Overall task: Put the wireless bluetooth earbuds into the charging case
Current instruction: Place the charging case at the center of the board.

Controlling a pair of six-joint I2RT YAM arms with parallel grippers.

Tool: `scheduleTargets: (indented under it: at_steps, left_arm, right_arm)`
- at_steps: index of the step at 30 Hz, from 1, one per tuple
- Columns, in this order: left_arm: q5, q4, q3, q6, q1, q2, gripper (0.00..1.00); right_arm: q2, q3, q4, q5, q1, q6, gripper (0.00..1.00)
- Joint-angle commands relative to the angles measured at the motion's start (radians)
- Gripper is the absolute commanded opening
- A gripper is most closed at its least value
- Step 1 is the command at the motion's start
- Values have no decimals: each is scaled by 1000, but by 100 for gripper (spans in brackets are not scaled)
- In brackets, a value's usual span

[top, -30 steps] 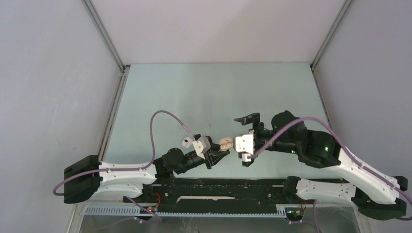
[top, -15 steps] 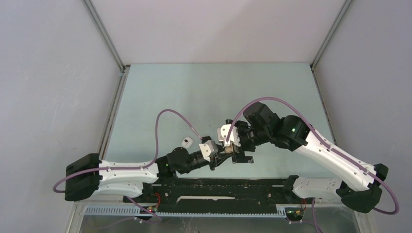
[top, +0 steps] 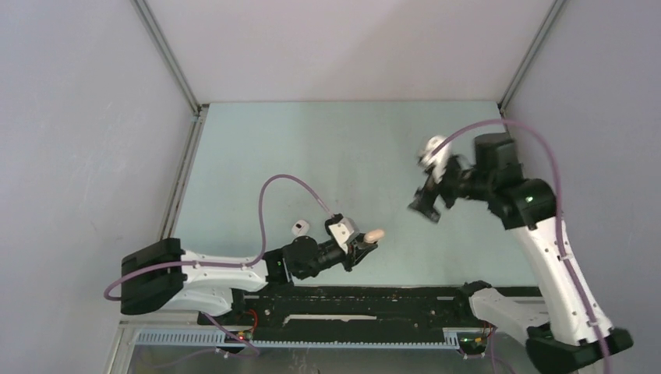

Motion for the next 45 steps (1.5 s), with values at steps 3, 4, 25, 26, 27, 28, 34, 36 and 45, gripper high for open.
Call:
scheduleTargets:
  at_steps: [3,4,25,26,27,28,34,36,45]
  left_arm:
    - [14,-36,142,-147,31,152,0]
    - [32,-56,177,-175,46,187,0]
    - [473,-296,666,-847,354,809,25]
    - [464,-345,680,-835,355,815,27]
    - [454,-391,691,-822,357,819,29]
    - [446,-433,702,-806,356,820,30]
    - [394,-720,769,-683,378,834,37]
    - [369,-801,776,-640,387,821,39]
    - [212,-991,689,-509,394,594,44]
  right_arm:
    - [82,28,-71,-268,-498,21,100]
    - [113,13,-93,-274,-551,21,100]
    - [-41,-541,680,-90,-929,486,100]
    - [-45,-547,681,-106,-930,490,100]
    - [-44,-549,677,-123,-931,497,100]
    - [-43,-549,674,-138,-932,502,100]
    - [-40,-549,665,-145,-934,506,100]
    - [-39,-549,660,-136,-937,522,100]
    - [-115,-536,629,-35,-940,480,100]
